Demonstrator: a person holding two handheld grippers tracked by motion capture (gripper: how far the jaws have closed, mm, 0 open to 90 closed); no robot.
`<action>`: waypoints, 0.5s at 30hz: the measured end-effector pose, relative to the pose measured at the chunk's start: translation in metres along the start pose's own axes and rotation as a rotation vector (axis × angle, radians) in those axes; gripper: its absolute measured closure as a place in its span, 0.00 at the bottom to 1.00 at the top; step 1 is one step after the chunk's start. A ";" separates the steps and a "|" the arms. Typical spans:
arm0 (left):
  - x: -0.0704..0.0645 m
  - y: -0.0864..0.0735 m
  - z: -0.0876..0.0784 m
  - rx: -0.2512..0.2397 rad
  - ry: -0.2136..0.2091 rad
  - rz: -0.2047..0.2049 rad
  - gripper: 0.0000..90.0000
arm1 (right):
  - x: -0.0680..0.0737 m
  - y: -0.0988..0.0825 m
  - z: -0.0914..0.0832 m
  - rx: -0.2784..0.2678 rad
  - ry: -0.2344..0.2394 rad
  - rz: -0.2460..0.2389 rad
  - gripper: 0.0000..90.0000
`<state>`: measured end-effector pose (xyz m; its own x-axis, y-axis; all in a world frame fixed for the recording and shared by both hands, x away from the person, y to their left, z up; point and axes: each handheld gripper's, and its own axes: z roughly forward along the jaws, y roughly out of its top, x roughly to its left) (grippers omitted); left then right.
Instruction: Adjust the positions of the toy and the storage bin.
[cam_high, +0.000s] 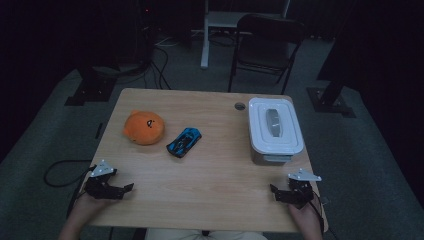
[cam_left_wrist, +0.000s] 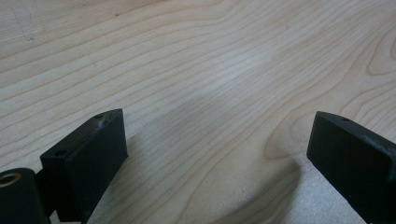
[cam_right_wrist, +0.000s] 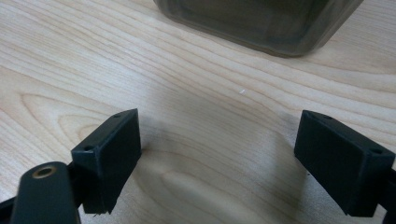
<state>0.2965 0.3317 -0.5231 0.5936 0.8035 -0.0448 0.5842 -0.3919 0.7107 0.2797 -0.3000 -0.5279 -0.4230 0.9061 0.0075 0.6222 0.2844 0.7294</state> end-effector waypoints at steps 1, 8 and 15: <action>-0.002 0.001 0.001 0.007 0.019 0.012 0.06 | 0.000 0.000 0.000 0.000 -0.001 0.000 0.16; -0.008 0.003 0.005 0.026 0.051 0.030 0.03 | 0.000 0.000 0.000 0.001 -0.005 0.004 0.16; -0.007 0.002 0.004 0.030 0.041 0.045 0.03 | 0.000 0.000 0.000 0.002 -0.010 0.009 0.16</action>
<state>0.2957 0.3236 -0.5239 0.5967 0.8023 0.0164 0.5741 -0.4410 0.6899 0.2800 -0.3003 -0.5279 -0.4108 0.9117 0.0071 0.6272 0.2769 0.7280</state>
